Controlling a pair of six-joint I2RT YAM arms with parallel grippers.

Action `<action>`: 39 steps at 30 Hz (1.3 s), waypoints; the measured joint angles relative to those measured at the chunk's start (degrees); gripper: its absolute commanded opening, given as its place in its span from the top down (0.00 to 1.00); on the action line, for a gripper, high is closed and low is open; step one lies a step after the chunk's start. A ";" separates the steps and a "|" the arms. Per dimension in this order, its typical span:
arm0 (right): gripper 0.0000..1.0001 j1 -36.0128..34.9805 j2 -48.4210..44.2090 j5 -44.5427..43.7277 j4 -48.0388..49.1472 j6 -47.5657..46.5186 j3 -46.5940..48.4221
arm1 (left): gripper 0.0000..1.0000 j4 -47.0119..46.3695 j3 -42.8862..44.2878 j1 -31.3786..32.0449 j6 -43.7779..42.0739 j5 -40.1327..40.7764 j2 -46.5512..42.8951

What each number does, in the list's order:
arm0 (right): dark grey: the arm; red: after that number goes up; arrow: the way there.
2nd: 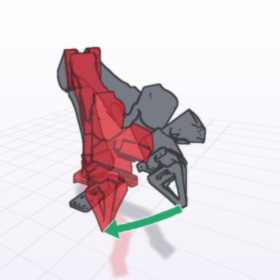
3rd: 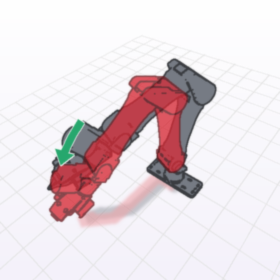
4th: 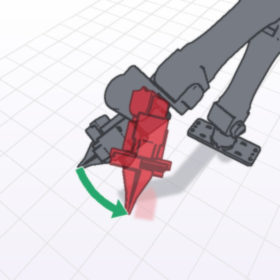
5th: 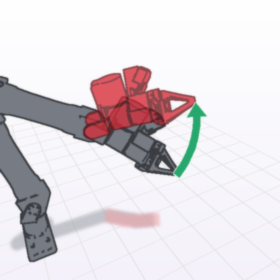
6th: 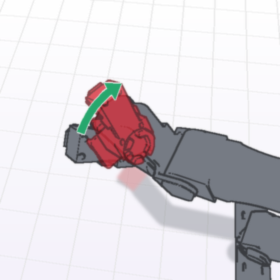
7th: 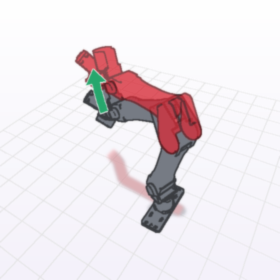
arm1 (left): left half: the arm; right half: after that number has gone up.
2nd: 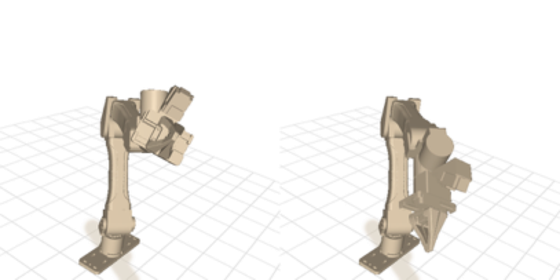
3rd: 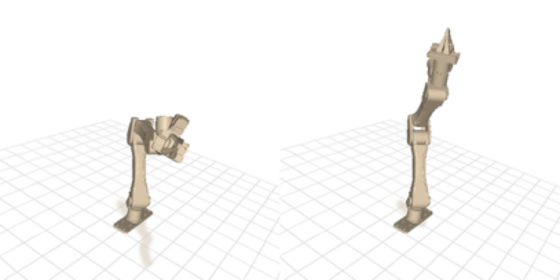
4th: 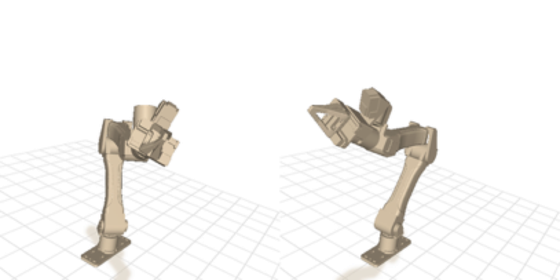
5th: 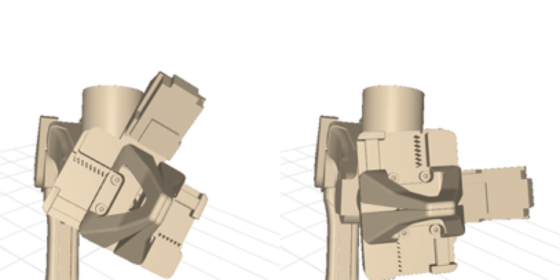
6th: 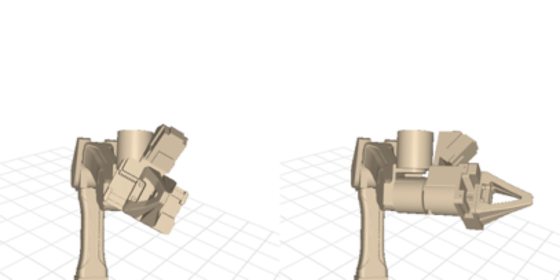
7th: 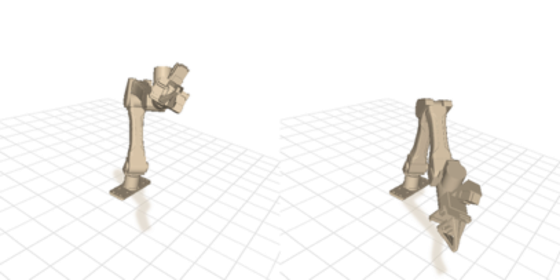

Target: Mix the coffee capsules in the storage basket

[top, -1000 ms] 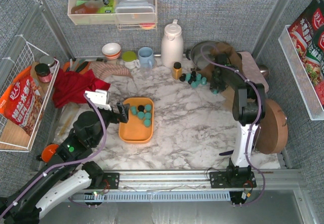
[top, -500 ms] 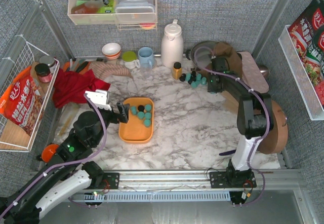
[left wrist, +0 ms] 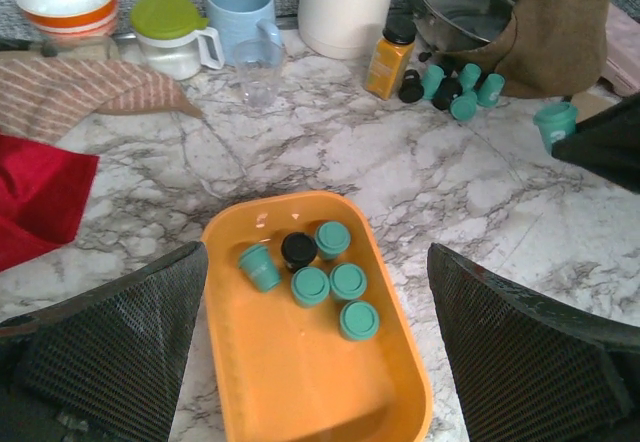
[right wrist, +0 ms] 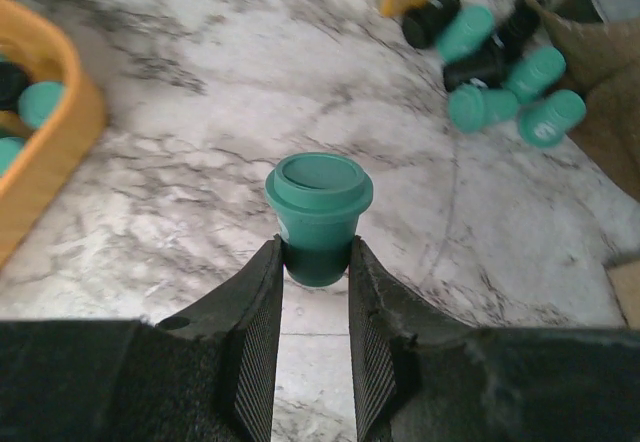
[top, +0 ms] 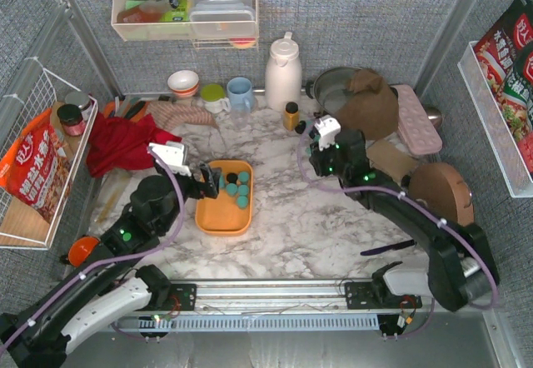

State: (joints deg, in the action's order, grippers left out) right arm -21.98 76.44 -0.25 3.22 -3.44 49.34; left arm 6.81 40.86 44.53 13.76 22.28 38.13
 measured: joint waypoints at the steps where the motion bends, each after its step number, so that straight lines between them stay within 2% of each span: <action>1: 0.75 -0.61 -2.14 1.46 2.38 -0.33 -2.27 | 0.02 -0.39 0.26 0.00 0.39 -0.37 0.85; 9: 0.74 -4.37 -14.45 13.14 20.87 -4.42 -19.91 | 0.08 -3.21 4.76 0.07 5.09 -8.17 12.24; 16: 0.74 -5.88 -19.08 18.32 30.67 -5.88 -25.44 | 0.09 -5.38 10.23 3.06 8.94 -15.30 22.64; 25: 0.75 -7.50 -23.34 20.17 34.64 -6.36 -28.28 | 0.15 -7.41 14.86 7.56 12.59 -19.91 30.91; 39: 0.75 -8.22 -25.77 21.51 32.98 -7.78 -28.00 | 0.23 -8.39 19.56 9.53 15.04 -23.76 39.08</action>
State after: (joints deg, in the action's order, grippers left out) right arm -30.20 50.68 21.26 36.21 -11.22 21.34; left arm -1.58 60.42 54.06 28.80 -1.48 77.21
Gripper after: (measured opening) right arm 0.317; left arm 0.789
